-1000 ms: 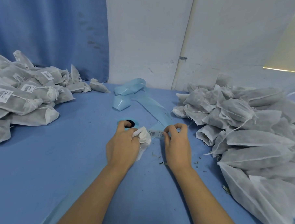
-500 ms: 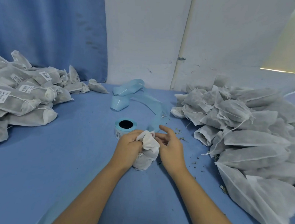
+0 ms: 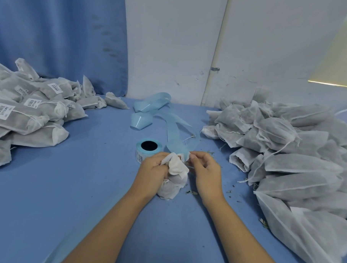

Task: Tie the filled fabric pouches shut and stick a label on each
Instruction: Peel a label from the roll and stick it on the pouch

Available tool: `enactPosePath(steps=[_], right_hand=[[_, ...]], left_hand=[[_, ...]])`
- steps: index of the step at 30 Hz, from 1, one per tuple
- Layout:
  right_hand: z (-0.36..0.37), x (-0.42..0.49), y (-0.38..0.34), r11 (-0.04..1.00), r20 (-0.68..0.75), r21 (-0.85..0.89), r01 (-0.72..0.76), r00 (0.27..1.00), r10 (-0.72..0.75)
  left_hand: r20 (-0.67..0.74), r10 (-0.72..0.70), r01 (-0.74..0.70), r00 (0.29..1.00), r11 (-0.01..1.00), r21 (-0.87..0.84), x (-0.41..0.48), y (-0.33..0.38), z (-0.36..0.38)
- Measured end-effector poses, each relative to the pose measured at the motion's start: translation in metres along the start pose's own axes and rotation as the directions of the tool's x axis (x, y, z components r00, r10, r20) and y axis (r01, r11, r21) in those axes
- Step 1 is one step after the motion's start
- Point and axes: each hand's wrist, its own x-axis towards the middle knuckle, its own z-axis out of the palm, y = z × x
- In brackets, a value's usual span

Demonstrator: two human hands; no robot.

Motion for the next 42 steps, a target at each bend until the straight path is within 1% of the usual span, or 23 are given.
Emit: enactPosePath(steps=[2,5,7,11,13,15,17,19,22,24,27,29,33,35,37,39,42], right_hand=[[-0.001,0.001,0.000,1.000,-0.061,0.026,-0.015,0.998,0.017],[-0.004,0.003,0.001,1.000,-0.190,0.028,-0.008,0.982,0.013],[-0.004,0.004,0.001,0.999,-0.237,0.049,-0.002,0.971,0.013],[-0.004,0.003,0.001,0.996,-0.314,0.094,0.001,0.949,0.029],[-0.006,0.005,0.000,0.997,-0.336,0.081,0.005,0.941,0.023],[-0.007,0.005,-0.001,0.996,-0.337,0.085,0.004,0.941,0.025],[-0.006,0.004,-0.003,0.990,-0.328,0.139,0.012,0.944,0.034],[-0.004,0.002,-0.005,0.981,-0.302,0.191,0.019,0.953,0.040],[-0.002,0.002,-0.008,0.973,-0.237,0.231,0.004,0.970,0.053],[0.000,0.001,-0.011,0.966,-0.215,0.257,-0.002,0.975,0.059],[0.002,-0.002,-0.014,0.968,-0.174,0.253,0.009,0.984,0.036],[0.001,-0.003,-0.015,0.971,-0.128,0.236,0.042,0.992,-0.011],[0.003,-0.009,-0.018,0.976,0.041,0.139,0.166,0.984,-0.173],[0.005,-0.013,-0.017,0.963,0.136,0.043,0.266,0.953,-0.269],[0.008,-0.017,-0.016,0.929,0.217,-0.081,0.361,0.916,-0.337],[0.010,-0.019,-0.015,0.886,0.242,-0.184,0.425,0.893,-0.379],[0.012,-0.018,-0.011,0.816,0.231,-0.319,0.482,0.875,-0.426]], left_hand=[[-0.009,-0.022,0.022,1.000,1.000,-0.009,0.000,0.001,-0.001],[-0.028,-0.052,0.050,0.998,0.998,-0.048,-0.003,0.008,-0.001],[-0.054,-0.080,0.075,0.995,0.993,-0.095,-0.004,0.012,-0.001],[-0.076,-0.115,0.107,0.990,0.988,-0.108,-0.003,0.013,-0.002],[-0.066,-0.091,0.085,0.994,0.991,-0.101,-0.002,0.013,-0.002],[-0.067,-0.073,0.062,0.995,0.987,-0.152,0.000,0.013,0.000],[-0.082,-0.079,0.057,0.993,0.970,-0.238,0.004,0.014,0.002],[-0.120,-0.102,0.062,0.987,0.952,-0.298,0.007,0.013,0.005],[-0.221,-0.162,0.079,0.962,0.937,-0.340,0.012,0.009,0.007],[-0.239,-0.181,0.089,0.954,0.933,-0.349,0.013,0.006,0.007],[-0.258,-0.155,0.076,0.954,0.954,-0.291,0.016,0.005,0.004],[-0.270,-0.130,0.062,0.954,0.967,-0.248,0.016,0.005,0.003],[-0.271,-0.120,0.055,0.955,0.971,-0.233,0.016,0.006,0.003],[-0.258,-0.116,0.053,0.959,0.970,-0.238,0.016,0.007,0.003],[-0.238,-0.120,0.056,0.964,0.965,-0.257,0.015,0.008,0.003],[-0.217,-0.128,0.064,0.968,0.958,-0.279,0.014,0.009,0.003],[-0.211,-0.117,0.057,0.970,0.961,-0.269,0.013,0.011,0.004]])
